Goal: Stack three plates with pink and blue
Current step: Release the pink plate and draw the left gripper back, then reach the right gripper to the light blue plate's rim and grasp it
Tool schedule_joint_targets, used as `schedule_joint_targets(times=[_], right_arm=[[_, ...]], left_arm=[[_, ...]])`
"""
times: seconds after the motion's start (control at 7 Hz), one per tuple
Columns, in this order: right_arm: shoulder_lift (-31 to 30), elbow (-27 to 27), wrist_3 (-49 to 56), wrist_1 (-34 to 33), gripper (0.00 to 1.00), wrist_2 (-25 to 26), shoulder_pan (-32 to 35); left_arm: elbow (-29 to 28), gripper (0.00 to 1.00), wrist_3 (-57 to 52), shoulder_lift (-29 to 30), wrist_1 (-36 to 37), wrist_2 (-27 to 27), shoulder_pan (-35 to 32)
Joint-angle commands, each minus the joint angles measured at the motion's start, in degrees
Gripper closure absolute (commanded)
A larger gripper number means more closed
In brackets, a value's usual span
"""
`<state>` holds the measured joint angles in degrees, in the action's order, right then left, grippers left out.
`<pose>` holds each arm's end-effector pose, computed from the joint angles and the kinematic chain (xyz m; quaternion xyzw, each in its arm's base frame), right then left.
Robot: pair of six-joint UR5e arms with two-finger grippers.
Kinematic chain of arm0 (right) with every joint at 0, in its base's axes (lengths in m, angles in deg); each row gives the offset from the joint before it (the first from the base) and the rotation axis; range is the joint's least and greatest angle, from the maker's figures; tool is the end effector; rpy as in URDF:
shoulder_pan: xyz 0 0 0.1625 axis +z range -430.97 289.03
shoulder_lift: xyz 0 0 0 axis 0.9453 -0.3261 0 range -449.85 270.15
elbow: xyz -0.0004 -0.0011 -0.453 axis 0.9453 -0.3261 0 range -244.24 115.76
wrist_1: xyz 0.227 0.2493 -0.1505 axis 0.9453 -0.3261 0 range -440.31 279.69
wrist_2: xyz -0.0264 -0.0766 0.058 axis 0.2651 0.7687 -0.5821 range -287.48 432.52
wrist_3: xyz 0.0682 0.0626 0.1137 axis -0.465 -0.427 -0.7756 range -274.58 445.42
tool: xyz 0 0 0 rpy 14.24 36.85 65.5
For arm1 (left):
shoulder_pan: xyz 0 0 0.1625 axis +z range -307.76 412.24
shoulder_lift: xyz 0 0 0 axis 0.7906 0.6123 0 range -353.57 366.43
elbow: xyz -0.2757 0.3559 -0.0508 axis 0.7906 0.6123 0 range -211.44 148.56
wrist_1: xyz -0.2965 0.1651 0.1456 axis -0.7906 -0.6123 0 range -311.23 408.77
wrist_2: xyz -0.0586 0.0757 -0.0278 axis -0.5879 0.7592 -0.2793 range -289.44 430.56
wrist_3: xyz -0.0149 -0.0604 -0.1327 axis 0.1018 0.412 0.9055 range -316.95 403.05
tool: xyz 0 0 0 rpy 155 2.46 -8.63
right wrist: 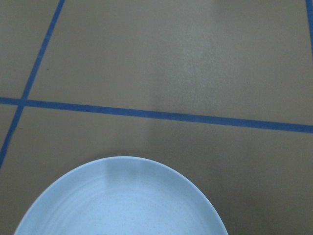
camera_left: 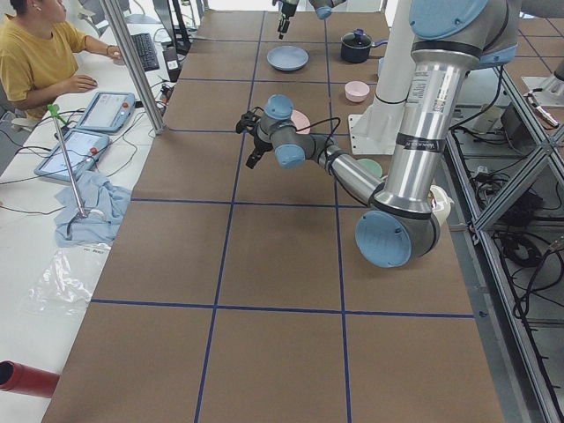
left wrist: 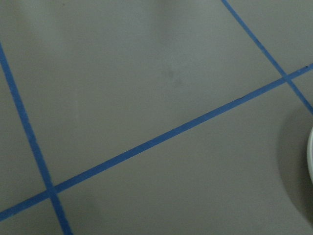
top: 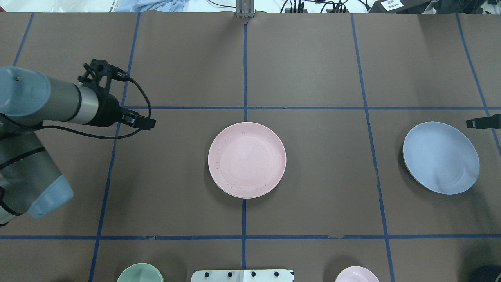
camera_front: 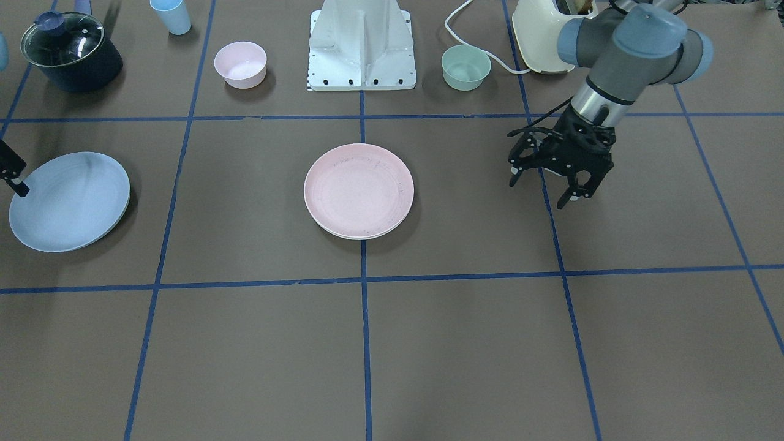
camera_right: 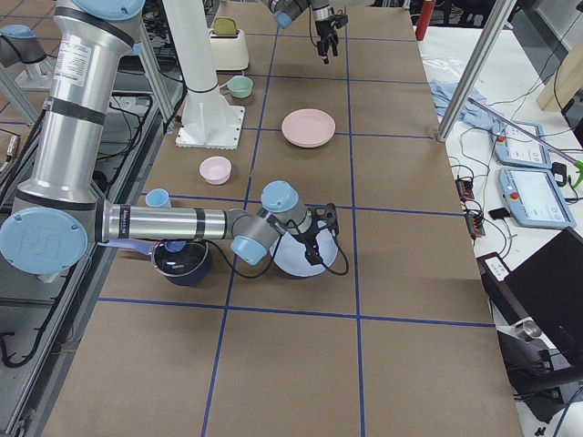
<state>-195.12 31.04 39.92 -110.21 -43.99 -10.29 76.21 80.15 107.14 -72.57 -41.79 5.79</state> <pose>-0.1291 -0.3684 0.6670 0.2012 -0.4155 0.0279 0.8866 0.3257 -0.4553 0.4264 0.2635 0.4441 0.1441 0.8441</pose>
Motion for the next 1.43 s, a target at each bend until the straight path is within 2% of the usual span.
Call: schedule_joint_targets(times=[0.0, 0.29, 0.57, 0.71, 0.86, 1.14, 1.29], right_arm=[[-0.6, -11.8, -2.0, 16.2, 0.1, 1.5, -1.5], [-0.6, -13.0, -2.7, 16.9, 0.5, 1.5, -2.7], [-0.6, -13.0, -2.8, 16.8, 0.54, 1.6, -4.9], [-0.6, -13.0, -2.8, 16.5, 0.67, 1.6, -5.4], [-0.6, -13.0, -2.8, 16.4, 1.0, 1.6, -5.5], [0.7, -12.1, -2.8, 16.3, 1.0, 0.9, -5.4], [2.6, -10.4, -4.1, 14.2, 1.0, 0.2, -5.3]], left_arm=[[0.9, 0.0, -1.2, -1.2, -0.4, -0.5, -1.3], [1.0, 0.0, -1.1, -1.3, -0.4, -0.5, -1.2], [1.0, 0.0, -1.0, -1.3, -0.4, -0.4, -1.2], [0.9, 0.0, -1.0, -1.3, -0.4, -0.4, -1.2], [0.9, 0.0, -0.6, -1.2, -0.4, -0.4, -1.2], [0.9, 0.0, 1.5, -1.1, -0.4, -0.3, -0.9], [0.9, 0.0, 1.6, -1.1, -0.4, -0.4, -0.9]])
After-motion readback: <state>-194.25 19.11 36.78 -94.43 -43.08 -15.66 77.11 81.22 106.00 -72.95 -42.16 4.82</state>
